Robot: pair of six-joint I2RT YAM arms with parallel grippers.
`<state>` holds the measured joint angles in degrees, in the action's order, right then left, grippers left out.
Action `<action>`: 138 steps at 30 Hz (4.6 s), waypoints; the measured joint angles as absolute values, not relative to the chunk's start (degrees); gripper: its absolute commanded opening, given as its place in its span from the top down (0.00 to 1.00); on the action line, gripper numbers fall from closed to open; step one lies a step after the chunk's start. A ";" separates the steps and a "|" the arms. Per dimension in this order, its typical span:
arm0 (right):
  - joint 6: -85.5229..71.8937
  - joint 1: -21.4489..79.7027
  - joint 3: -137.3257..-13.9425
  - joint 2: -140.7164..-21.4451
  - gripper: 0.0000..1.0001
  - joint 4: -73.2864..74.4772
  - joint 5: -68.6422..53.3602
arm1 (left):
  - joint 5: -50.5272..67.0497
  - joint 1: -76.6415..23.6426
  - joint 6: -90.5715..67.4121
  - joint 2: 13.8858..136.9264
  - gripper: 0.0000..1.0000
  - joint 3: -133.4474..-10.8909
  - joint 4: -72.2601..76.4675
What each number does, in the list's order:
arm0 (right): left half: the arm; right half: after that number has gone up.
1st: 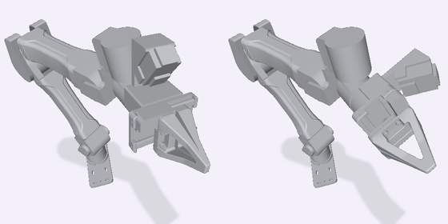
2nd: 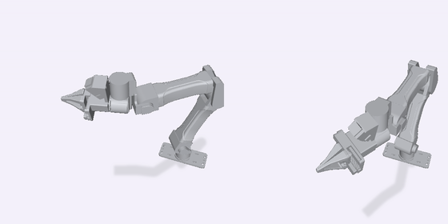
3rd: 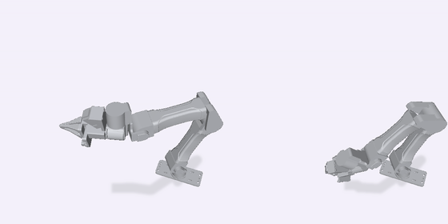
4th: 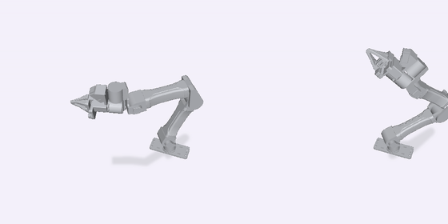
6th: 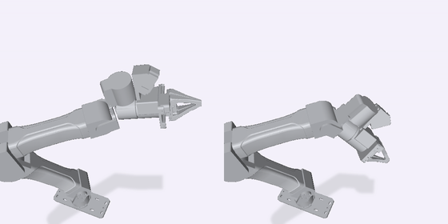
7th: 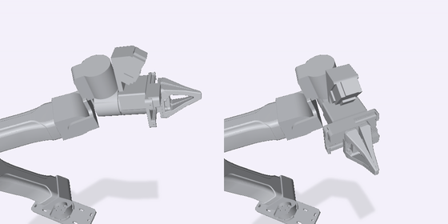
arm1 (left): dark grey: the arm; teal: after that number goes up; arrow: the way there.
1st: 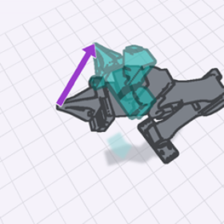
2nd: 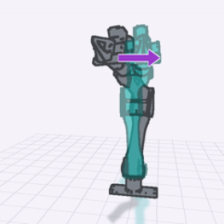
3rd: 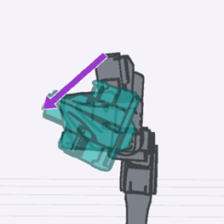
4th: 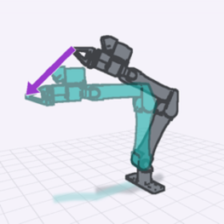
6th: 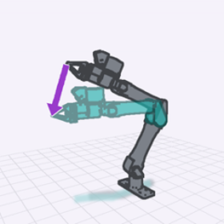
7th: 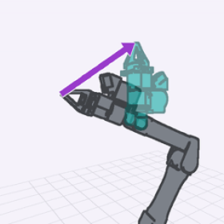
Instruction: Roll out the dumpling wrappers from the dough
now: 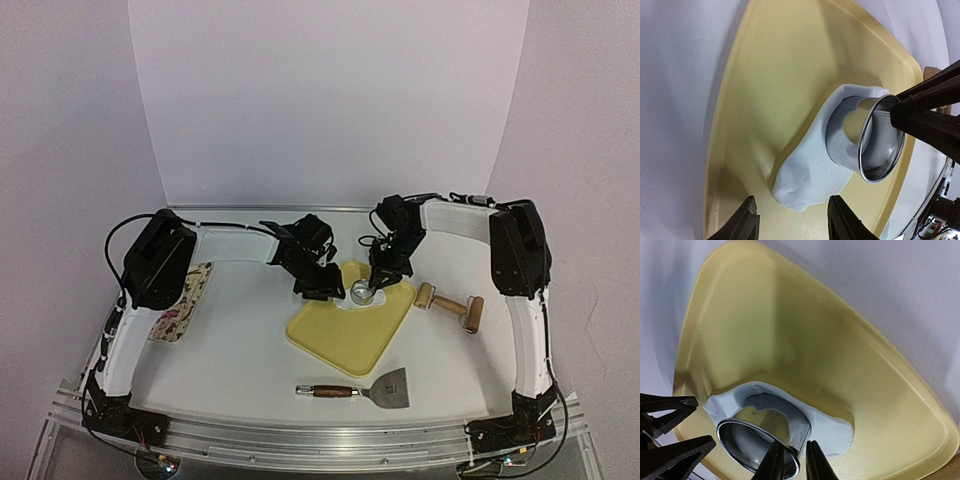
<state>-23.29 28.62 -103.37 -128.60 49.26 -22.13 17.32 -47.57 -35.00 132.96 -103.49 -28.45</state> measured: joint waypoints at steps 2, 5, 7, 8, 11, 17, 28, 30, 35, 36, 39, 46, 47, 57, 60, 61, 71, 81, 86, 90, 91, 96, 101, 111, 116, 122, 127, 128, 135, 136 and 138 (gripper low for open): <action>-23.03 28.77 -103.50 -128.60 0.86 49.32 -21.91 | 17.30 -47.57 -34.97 133.44 0.54 -104.44 -29.03; -22.59 29.07 -103.51 -128.66 0.90 49.52 -21.43 | 17.33 -47.57 -34.96 134.07 0.54 -105.16 -29.63; -22.26 29.35 -103.80 -128.85 0.91 49.95 -20.84 | 17.33 -47.57 -34.96 134.14 0.54 -105.34 -29.84; -22.15 29.48 -104.04 -128.96 0.91 50.21 -20.58 | 17.34 -47.57 -34.96 134.15 0.54 -105.36 -29.94; -21.64 29.95 -104.78 -129.31 0.92 50.91 -19.74 | 17.36 -47.57 -34.96 134.15 0.54 -105.36 -30.00; -20.27 30.95 -105.67 -129.45 0.97 52.03 -17.45 | 17.41 -47.57 -34.96 134.15 0.54 -105.36 -30.00; -17.24 32.63 -108.99 -131.25 1.00 55.07 -11.97 | 17.41 -47.57 -36.08 134.17 0.54 -105.36 -30.04; -16.78 32.84 -109.99 -131.83 1.00 55.96 -11.27 | 17.41 -47.57 -36.14 134.21 0.54 -105.36 -29.98; -16.29 33.34 -111.65 -132.76 1.00 57.44 -9.90 | 17.39 -47.57 -36.29 134.49 0.57 -105.46 -29.44; -16.26 33.42 -111.77 -132.81 1.00 57.54 -9.69 | 17.39 -47.57 -36.29 134.65 0.58 -105.56 -29.37; -16.14 33.54 -111.88 -132.90 1.00 57.69 -9.38 | 17.39 -47.57 -36.29 135.37 0.63 -106.09 -28.16; -16.05 33.68 -112.03 -132.97 1.00 57.80 -9.01 | 17.20 -47.57 -36.44 136.65 0.88 -105.95 -23.74; -16.06 33.73 -112.03 -132.97 1.00 57.81 -8.92 | 17.10 -47.57 -36.72 136.83 0.94 -105.95 -23.33; -16.68 33.99 -112.42 -133.25 1.00 58.18 -8.17 | 16.36 -47.63 -36.48 133.08 1.00 -95.95 -12.85; -16.83 34.07 -112.86 -133.51 1.00 58.58 -7.96 | 16.59 -47.72 -36.45 129.85 1.00 -89.75 -8.69; -16.91 34.10 -113.00 -133.59 1.00 58.71 -7.75 | 16.73 -47.80 -36.39 128.81 1.00 -87.89 -7.95; -17.52 34.68 -113.73 -133.95 1.00 59.74 -6.50 | 16.83 -50.92 -35.84 122.10 1.00 -78.16 -5.94; -17.96 34.76 -113.75 -134.02 1.00 59.93 -5.99 | 18.52 -52.22 -36.02 115.33 1.00 -75.23 -5.90; -18.11 34.79 -113.80 -134.04 1.00 60.01 -5.87 | 20.91 -53.09 -36.01 115.15 1.00 -76.06 -6.04; -18.16 34.79 -113.80 -134.04 1.00 60.05 -5.80 | 21.23 -53.93 -36.37 115.15 1.00 -78.64 -5.99; -18.19 34.79 -113.80 -134.04 1.00 60.07 -5.79 | 21.15 -54.01 -36.47 115.15 1.00 -79.79 -6.02; -18.36 34.65 -113.79 -134.04 1.00 60.26 -5.58 | 20.26 -54.02 -36.86 115.96 1.00 -88.35 -6.35; -18.66 34.67 -113.78 -134.04 1.00 60.29 -5.52 | 18.85 -54.02 -36.84 118.60 1.00 -94.81 -6.54; -19.35 34.68 -113.78 -134.04 1.00 60.25 -5.80 | 15.49 -53.57 -36.25 116.98 1.00 -89.43 -7.87; -19.54 34.68 -113.87 -134.04 1.00 60.23 -6.11 | 13.87 -52.80 -36.27 113.75 0.89 -81.85 -9.42; -19.55 34.65 -114.04 -134.08 1.00 60.25 -6.69 | 13.92 -52.34 -36.11 112.88 0.44 -76.81 -11.69; -19.57 34.65 -114.13 -134.13 1.00 60.31 -7.11 | 13.32 -52.34 -36.00 112.79 0.35 -75.48 -12.87; -19.56 34.65 -114.14 -134.13 1.00 60.31 -7.24 | 13.20 -52.31 -36.06 112.74 0.34 -75.47 -12.98; -19.52 34.47 -114.39 -134.16 1.00 60.53 -8.50 | 11.64 -51.65 -37.79 112.68 0.14 -76.54 -12.62; -19.49 34.43 -114.42 -134.18 1.00 60.57 -8.62 | 11.42 -51.49 -38.56 112.68 0.12 -76.61 -11.96; -19.37 34.41 -114.49 -134.21 0.97 60.63 -8.82 | 11.24 -51.03 -39.87 112.68 0.11 -76.62 -10.32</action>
<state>-19.37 34.41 -114.49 -134.21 60.63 -8.82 11.24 -51.03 -39.87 112.68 -76.62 -10.32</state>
